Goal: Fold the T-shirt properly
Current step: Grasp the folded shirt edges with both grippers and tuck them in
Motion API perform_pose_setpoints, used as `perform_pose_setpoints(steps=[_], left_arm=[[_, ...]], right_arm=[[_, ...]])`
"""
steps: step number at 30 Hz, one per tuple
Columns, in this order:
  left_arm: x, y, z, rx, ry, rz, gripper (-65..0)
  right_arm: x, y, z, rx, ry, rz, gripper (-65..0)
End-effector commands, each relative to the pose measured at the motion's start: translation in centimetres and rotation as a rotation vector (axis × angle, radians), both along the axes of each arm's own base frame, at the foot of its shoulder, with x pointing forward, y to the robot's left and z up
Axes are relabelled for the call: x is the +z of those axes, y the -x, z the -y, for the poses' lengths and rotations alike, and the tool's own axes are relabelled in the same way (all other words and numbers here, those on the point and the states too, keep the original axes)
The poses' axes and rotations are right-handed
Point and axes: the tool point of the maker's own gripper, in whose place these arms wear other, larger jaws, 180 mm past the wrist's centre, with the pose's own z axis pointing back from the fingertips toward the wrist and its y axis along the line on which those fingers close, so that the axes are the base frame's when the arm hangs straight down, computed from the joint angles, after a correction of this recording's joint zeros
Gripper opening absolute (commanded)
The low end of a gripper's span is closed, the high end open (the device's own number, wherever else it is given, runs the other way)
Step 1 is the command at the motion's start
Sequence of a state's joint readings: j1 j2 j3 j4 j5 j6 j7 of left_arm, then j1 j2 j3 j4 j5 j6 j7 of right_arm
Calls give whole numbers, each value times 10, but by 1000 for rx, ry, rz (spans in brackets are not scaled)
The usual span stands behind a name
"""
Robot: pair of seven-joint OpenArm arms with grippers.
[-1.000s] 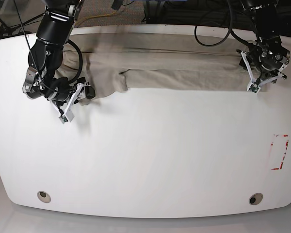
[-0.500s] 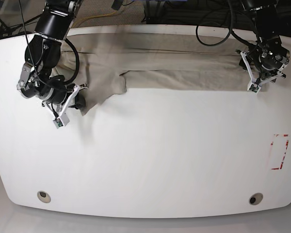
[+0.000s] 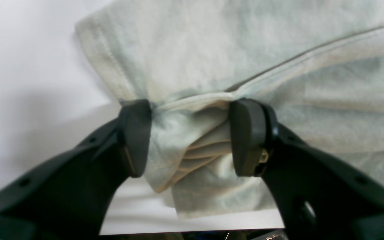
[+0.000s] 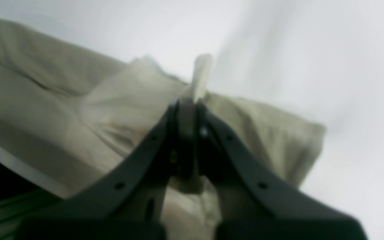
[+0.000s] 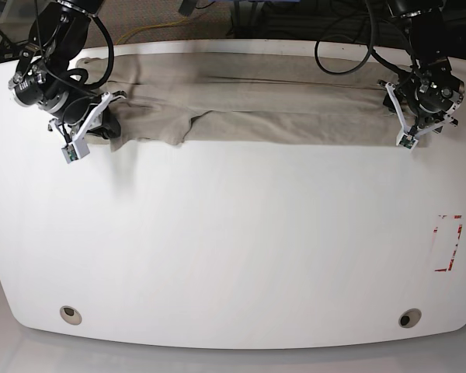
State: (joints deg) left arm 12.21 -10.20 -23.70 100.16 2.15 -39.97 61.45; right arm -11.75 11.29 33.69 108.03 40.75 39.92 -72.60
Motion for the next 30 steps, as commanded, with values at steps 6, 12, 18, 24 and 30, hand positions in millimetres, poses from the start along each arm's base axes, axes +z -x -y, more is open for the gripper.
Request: perform_pose_setpoints(steps=[6,12,18,24,30], left_arm=[[3,-1,-6,0,-21,-2,-300],[3,-1,-5,2,-17,-1,-300],[5,-3,-4,2,-14,9,-300],[17,-15,-14,44,-21,49,-300],[33,-28,-18,106,70,109,-300]], right_arm=[[-12,15,46,-147,-12,-37,-575],[-22,22,84,-224,47,-66,-371],[11,27,74,-177,86,8,-319],[33,28,30,-101,-87,92,-323],[9,32,-5,-39,-161,15,-323]])
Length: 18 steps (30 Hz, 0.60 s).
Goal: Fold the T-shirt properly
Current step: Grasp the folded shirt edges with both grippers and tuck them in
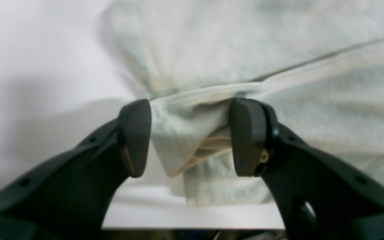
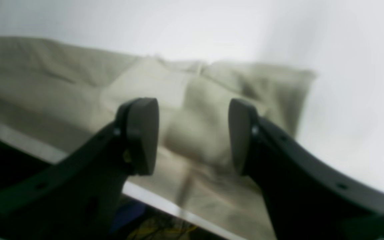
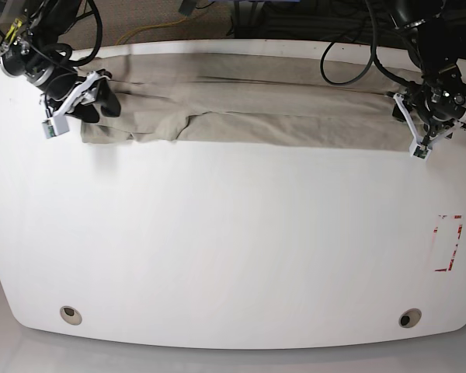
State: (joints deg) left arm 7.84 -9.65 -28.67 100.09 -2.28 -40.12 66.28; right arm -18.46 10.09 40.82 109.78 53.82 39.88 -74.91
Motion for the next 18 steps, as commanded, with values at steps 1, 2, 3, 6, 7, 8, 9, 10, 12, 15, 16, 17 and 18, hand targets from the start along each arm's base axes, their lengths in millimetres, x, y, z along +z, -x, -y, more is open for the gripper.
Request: perform_pose_setpoints(steps=[1,2,3,6,7,8,9,10,12,15,16,17,18], left_arm=[[18,-14,-4,19,42,70,-300],[21,-16,-5,33,62,86,-299],[26,-18,-9,44,72,100,-299],[40,-21,-18,68,87,133,-296],[42,-19,-20,84,107,141,-294],[46,-18,-22,101,125,153,-293],[48,-17,-25,116,140,158,-292],[51,-15,-28,132,152,164,-292],[59,-11,-39,158,171,183,-260],[66,-11,-39,159,222,223,-187],[64,-8,-38,159,233,220,-168],[63,-5,-37,158,239,215,-161],[60,-1,-36,158,246,206,-161]], right_arm=[[-5,-2,-10,31,-7,-9,-323],[-13,1,-12,42,1,-37,-323],[-23,4,-14,48,8,-74,-323],[-48,9,-14,46,26,-141,-323],[-56,10,-13,37,26,-154,-323],[-63,10,-12,32,28,-163,-323],[-68,10,-11,28,27,-171,-323],[-73,11,-11,24,26,-177,-323],[-79,10,-8,31,33,-183,-323],[-83,6,-12,53,25,-178,-323],[-85,5,-12,57,26,-182,-323],[-86,6,-11,56,25,-186,-323],[-86,6,-11,55,24,-189,-323]])
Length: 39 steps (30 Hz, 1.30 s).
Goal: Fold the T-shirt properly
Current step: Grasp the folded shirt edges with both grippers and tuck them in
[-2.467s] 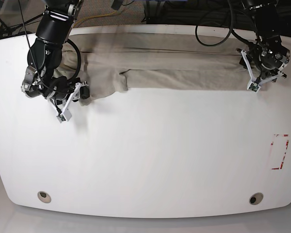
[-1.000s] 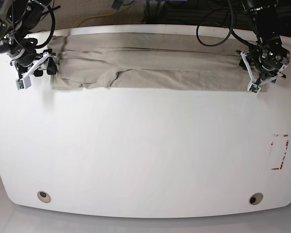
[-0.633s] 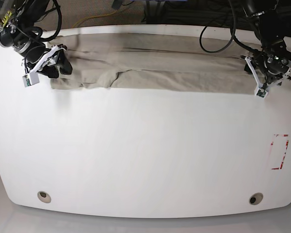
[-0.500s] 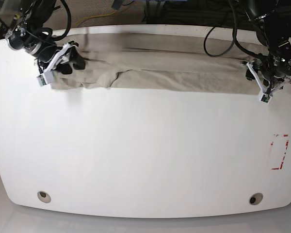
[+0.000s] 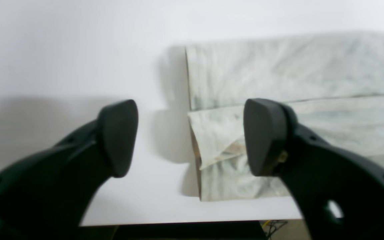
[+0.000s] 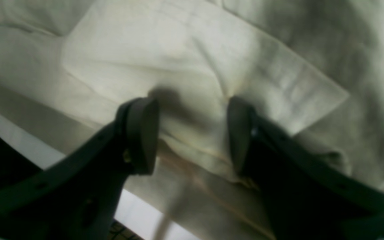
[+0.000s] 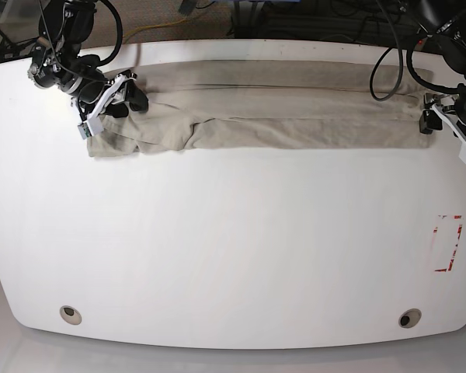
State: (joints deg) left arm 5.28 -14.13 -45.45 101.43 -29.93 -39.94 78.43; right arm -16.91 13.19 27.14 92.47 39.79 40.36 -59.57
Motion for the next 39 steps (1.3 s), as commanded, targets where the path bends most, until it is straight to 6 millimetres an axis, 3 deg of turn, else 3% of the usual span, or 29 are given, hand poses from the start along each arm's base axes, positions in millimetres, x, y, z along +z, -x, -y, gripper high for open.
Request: perform_pose_setpoints(steps=[1,3,11,18,26,30,34,35,37,39], left_arm=[[4,3,4,-20,12,20,-158],[1,6,5,-22,22,15,-156],[-45,35,-3,30,123,-124,-157],[-55,29,-5,47,165,-91,-157],[-69,25,21,-36,191,-141,-169],[-74,29,27,-53,198,-161,-290],[-76,33,28,-55,199,-168,-549],[-76,33,28,-55,199,-168,-586],[-73,33,28,-60,191,-163,-601],[-59,24,29,-81,155,-117,-597]], right_arm=[[-7,8,6,10,37,-45,-323],[-7,8,6,10,36,-45,-323],[-7,8,5,10,34,-44,-323],[-7,7,4,9,31,-42,-323],[-7,8,3,8,25,-42,-323],[-7,8,4,5,25,-43,-323],[-8,8,5,2,25,-45,-323],[-8,8,5,2,25,-45,-323],[-8,8,5,2,25,-45,-323],[-8,8,5,3,26,-46,-323]])
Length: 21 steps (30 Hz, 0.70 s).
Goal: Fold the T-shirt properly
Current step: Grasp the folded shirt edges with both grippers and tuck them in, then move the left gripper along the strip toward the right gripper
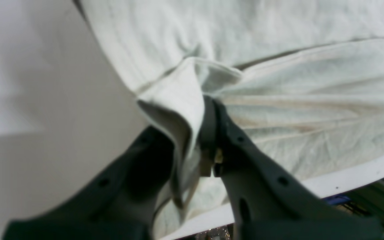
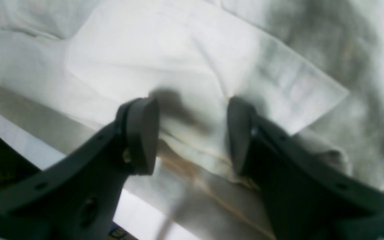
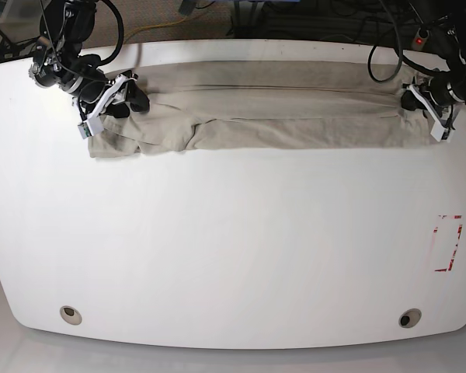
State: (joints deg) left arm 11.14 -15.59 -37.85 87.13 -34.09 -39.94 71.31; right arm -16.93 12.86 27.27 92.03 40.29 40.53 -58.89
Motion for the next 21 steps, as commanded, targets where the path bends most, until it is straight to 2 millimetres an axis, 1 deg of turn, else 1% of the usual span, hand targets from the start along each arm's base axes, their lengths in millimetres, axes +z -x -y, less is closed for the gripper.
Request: perform_pose_setpoints(steps=[1,4,5,6,7,8,10,11,13,16,18,20,21], left_arm=[[24,-11,-4,-39,-78,55,-597],[51,-17,12,-100,-140,134,-597],[63,-23,20,-142,-169,169,-597],[69,-26,30,-176,-177,188,-596],[74,-31,50,-231,-176,216,-596],[78,-34,62,-264,-175,234,-596],[83,-37,84,-325,-164,258,-596],[80,-37,98,-355,-140,259,-596],[75,-38,119,-399,-109,255,-596],[76,-47,156,-497,-69,259,-594],[77,-50,173,-543,-59,254,-594],[81,-55,195,-582,-27,274,-594],[82,-56,200,-591,-18,281,-594]], right_arm=[[-8,9,7,12,44,-55,-323],[-8,9,7,12,44,-55,-323],[-8,9,7,12,43,-54,-323],[-8,9,6,12,41,-54,-323],[-8,9,6,12,41,-54,-323],[-8,9,6,12,41,-54,-323],[-9,10,3,10,35,-56,-323],[-10,10,2,9,35,-58,-323],[-9,10,2,9,35,-57,-323],[-10,10,1,8,31,-58,-323],[-10,11,1,8,31,-60,-323],[-10,11,1,8,31,-60,-323],[-10,11,1,8,31,-60,-323]])
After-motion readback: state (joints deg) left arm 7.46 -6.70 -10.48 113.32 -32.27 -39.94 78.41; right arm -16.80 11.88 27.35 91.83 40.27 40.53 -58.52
